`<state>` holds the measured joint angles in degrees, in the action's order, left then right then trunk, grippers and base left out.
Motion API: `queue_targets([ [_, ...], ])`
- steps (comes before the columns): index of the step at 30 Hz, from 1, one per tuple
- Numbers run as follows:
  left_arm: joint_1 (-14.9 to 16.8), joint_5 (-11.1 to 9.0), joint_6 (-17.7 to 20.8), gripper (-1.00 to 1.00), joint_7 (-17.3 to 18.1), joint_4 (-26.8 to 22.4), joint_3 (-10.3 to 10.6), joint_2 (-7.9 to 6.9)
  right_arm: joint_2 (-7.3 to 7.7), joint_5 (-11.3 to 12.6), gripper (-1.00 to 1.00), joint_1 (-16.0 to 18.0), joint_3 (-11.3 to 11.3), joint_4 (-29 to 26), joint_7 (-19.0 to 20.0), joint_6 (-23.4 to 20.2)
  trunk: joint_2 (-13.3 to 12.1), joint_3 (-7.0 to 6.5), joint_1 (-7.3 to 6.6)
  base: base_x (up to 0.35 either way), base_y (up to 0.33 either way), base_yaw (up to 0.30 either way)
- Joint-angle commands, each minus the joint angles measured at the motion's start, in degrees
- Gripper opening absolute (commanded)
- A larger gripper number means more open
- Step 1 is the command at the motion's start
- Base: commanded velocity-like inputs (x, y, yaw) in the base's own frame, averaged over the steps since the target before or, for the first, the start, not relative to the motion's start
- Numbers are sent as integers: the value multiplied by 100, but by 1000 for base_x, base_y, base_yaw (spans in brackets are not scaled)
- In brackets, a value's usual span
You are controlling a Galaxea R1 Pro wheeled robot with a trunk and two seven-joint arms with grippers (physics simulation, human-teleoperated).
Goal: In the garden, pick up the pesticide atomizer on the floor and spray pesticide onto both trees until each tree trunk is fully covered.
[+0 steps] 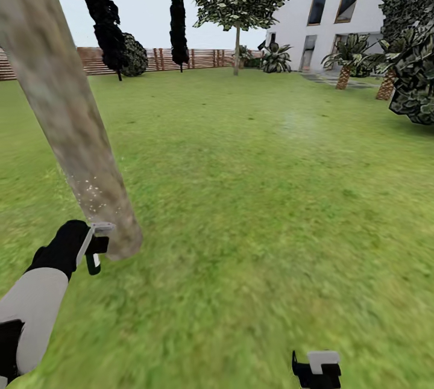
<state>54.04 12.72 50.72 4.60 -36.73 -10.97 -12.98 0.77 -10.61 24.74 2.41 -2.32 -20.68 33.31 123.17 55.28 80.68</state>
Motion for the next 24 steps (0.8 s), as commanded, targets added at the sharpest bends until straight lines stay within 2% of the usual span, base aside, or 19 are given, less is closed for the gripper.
queue_targets([
  [1, -71, 42, 18, -100, 50, 3, -23, -35, 1, -53, 100, 2, 23, 4, -59, -9, 2, 5, 1, 184, -234, 1],
  [4, -453, 43, 3, -100, 58, 2, -16, -162, -9, -48, 100, 4, 26, 4, -59, -9, 2, 5, 1, 170, -236, 0],
  [5, -509, 41, -27, -100, 58, 4, -13, -160, -15, -51, 100, 4, 29, 4, -59, -9, 2, 5, 1, 151, -242, 0],
  [8, -597, 14, -553, -100, 52, 211, -26, -159, -20, -54, 100, 4, 30, 4, -59, -9, 2, 5, 1, 147, -243, 142],
  [11, -690, -4, -1111, -100, 50, 692, -206, -173, -38, -62, 100, 4, 49, 11, -25, -9, 2, 5, 1, 151, -244, 265],
  [12, -709, -5, -1335, -100, 50, 845, -297, -171, -44, -63, 100, 4, 53, 9, 83, -9, 2, 5, 1, 163, -244, 273],
  [13, -725, -6, -1528, -100, 50, 985, -388, -175, -32, -63, 100, 2, 50, 5, 513, -5, 2, 5, 1, 167, -244, 161],
  [14, -733, 6, -1599, -100, 23, 1023, -418, -178, 2, -58, 100, 3, 44, -1, 944, -2, 2, 5, 1, 168, -244, 53],
  [16, -737, -4, -1624, -100, -415, 1043, -429, -157, 25, -57, 100, 5, 41, 8, 1126, 0, 2, 5, 1, 169, -244, 14],
  [18, -737, -13, -1619, -100, -534, 1051, -438, -158, 28, -57, 100, 2, 40, 17, 1142, 0, 2, 5, 1, 169, -244, 3],
  [24, -737, -26, -1618, -100, -542, 1052, -447, -171, 37, -55, 100, 2, 40, 30, 1138, 0, 2, 5, 1, 162, -244, 28],
])
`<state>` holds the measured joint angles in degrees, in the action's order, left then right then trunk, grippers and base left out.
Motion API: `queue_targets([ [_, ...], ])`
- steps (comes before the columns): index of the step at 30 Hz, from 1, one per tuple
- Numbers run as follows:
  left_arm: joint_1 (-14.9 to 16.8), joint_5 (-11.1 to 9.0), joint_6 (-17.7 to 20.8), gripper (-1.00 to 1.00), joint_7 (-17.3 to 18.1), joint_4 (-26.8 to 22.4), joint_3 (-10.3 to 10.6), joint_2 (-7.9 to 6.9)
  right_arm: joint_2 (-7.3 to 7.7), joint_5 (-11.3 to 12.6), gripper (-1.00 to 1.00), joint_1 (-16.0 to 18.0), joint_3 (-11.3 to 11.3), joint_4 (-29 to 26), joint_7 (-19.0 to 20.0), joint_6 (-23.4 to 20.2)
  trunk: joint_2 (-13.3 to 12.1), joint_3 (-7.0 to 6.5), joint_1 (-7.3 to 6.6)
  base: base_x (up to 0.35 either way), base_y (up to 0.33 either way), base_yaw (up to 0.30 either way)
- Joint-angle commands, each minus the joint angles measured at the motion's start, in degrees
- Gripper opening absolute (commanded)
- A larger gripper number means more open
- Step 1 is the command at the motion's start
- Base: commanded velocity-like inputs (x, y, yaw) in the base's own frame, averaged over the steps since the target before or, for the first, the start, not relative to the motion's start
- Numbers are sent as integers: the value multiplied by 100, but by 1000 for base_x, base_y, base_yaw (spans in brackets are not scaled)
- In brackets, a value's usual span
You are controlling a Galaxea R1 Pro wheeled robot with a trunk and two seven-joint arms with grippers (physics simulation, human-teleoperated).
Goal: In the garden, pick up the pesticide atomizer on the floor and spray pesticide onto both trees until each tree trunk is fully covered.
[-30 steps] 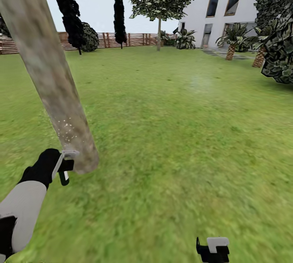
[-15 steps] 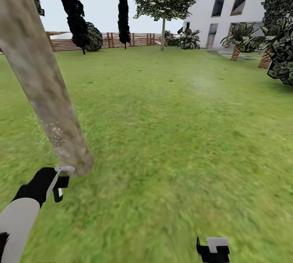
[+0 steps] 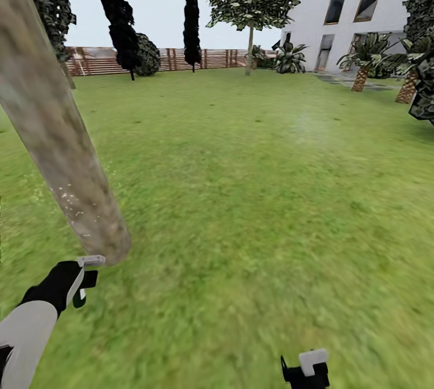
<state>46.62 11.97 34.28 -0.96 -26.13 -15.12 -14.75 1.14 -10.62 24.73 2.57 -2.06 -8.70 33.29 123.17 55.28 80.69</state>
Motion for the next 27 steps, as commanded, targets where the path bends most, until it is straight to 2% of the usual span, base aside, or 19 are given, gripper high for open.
queue_targets([
  [1, 5, 50, 27, -100, 15, -8, -33, 5, 1, -54, 100, 4, 24, 4, -60, 2, 2, 5, 1, 145, -244, 208],
  [3, 5, 53, 28, -100, 17, -9, -169, 0, 1, -54, 100, 0, 24, 4, -61, 2, 2, 5, 1, 181, -229, 256],
  [4, 5, 58, 16, -100, 23, -10, -436, -1, 1, -54, 100, 2, 23, 5, -62, 2, 2, 5, 1, 251, -181, 273],
  [6, 5, 60, 5, -100, 21, -12, -556, -2, 1, -54, 100, 2, 20, 9, -61, 2, 2, 5, 1, 271, -167, 276],
  [21, 4, 78, -9, -100, -45, 2, -539, 77, 1, -54, 100, 5, 24, 13, -61, 2, 2, 5, 1, 288, -129, 277],
  [24, 4, 93, -17, -100, -37, -6, -536, 158, 1, -54, 100, 5, 24, 13, -61, 2, 2, 5, 1, 188, -221, 275],
  [27, 5, 95, -18, -100, -36, -6, -537, 173, 1, -54, 100, 1, 24, 13, -61, 2, 2, 5, 1, 141, -247, 91],
])
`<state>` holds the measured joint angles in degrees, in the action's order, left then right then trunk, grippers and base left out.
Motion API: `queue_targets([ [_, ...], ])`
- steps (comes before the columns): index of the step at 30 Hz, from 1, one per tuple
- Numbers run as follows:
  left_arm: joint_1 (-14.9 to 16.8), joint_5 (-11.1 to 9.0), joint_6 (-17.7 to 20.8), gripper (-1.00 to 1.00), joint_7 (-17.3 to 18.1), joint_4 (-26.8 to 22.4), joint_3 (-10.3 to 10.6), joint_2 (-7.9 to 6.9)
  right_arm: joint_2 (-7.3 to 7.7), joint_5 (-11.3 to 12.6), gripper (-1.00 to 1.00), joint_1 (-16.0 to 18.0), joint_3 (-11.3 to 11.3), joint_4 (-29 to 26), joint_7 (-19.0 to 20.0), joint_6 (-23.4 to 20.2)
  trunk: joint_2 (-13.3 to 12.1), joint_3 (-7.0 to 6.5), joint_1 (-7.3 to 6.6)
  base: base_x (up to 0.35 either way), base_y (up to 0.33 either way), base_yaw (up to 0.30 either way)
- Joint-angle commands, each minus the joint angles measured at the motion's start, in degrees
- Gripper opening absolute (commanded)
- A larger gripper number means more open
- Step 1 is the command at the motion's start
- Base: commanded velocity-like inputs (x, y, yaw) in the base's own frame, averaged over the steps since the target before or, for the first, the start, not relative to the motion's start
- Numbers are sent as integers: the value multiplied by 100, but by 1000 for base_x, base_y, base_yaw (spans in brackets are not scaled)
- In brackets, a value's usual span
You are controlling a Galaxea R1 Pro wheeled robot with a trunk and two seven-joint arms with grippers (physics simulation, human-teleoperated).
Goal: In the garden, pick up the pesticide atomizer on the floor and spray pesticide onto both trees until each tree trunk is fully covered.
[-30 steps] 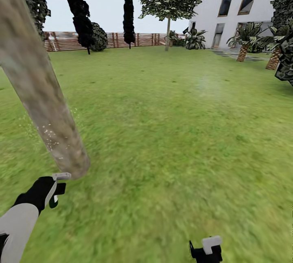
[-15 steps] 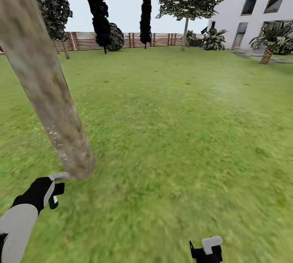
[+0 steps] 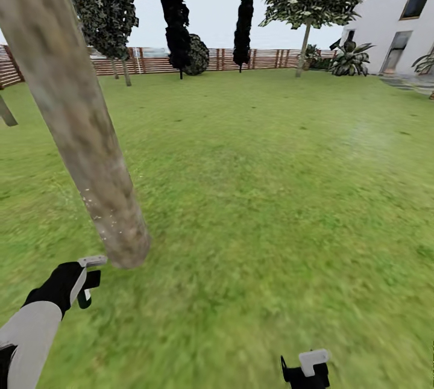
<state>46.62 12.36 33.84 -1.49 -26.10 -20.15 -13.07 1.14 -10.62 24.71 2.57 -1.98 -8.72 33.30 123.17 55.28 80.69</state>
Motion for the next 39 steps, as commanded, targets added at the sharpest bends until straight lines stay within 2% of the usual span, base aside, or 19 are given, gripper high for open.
queue_targets([
  [1, 5, 56, 28, -100, 17, -9, -34, 6, 0, -55, 100, 3, 24, 5, -60, 1, 2, 5, 0, 120, -257, 16],
  [14, 4, 78, 27, -100, 12, -9, -26, -6, 0, -55, 100, 4, 24, 5, -60, 1, 2, 5, 0, 27, -273, 16],
  [23, 4, 75, 27, -100, 9, -9, -24, -2, -11, -55, 100, 6, 24, -2, -59, 1, 2, 9, 0, 0, -276, 260],
  [39, 5, 82, 26, -100, 7, -9, -27, -5, -24, -55, 100, 7, 15, -3, -52, 1, 2, 111, 0, 17, -275, 165],
])
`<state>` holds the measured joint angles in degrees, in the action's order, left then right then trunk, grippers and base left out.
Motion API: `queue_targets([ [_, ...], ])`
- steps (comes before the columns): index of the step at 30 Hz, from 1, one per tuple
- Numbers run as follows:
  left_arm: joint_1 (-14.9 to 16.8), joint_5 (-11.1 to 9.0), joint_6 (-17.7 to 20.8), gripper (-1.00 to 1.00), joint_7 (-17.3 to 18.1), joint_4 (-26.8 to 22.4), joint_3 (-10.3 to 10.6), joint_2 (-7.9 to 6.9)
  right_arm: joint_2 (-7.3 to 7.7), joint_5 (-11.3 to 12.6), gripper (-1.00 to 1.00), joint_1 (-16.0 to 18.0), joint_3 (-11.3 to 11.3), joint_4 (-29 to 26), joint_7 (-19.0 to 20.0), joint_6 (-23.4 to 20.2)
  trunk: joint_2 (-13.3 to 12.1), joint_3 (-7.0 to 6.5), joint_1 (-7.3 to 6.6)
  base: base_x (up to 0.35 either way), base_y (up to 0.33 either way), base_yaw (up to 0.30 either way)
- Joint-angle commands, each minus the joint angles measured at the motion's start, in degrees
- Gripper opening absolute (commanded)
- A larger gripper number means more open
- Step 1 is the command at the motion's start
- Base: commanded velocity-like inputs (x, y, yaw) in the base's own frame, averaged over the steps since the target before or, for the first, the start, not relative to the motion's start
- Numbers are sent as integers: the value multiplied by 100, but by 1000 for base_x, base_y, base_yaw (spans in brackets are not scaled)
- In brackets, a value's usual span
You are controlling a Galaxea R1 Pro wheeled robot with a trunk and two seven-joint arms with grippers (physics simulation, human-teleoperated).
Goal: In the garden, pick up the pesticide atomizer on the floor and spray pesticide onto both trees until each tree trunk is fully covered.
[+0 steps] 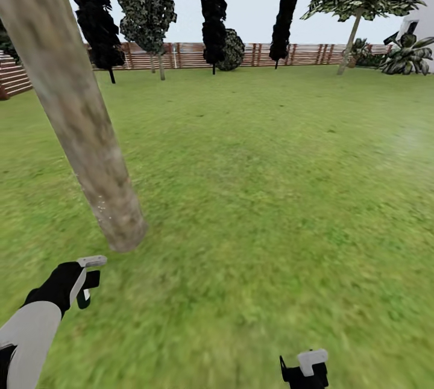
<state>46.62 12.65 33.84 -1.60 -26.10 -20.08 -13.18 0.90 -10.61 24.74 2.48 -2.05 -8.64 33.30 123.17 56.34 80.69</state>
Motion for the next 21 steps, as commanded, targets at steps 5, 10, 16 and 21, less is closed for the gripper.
queue_targets([
  [5, -3, 53, 26, -100, 10, -7, -38, 0, 16, -64, 100, 1, 31, 11, -50, 7, 2, 7, 0, 213, -216, 10],
  [10, -4, 53, 26, -100, 10, -9, -40, 0, 16, -57, 100, 0, 25, 10, -50, 9, 2, 7, 0, 256, -179, 0],
  [16, -4, 23, -1, -100, 13, -3, -40, 4, 20, -56, 100, 2, 24, -2, -58, 10, 2, 7, 0, 272, -169, 0],
  [21, 7, 30, -181, -100, 71, -91, -24, -41, 25, -56, 100, 1, 24, -4, -67, 10, 2, 7, 0, 109, -52, 194],
])
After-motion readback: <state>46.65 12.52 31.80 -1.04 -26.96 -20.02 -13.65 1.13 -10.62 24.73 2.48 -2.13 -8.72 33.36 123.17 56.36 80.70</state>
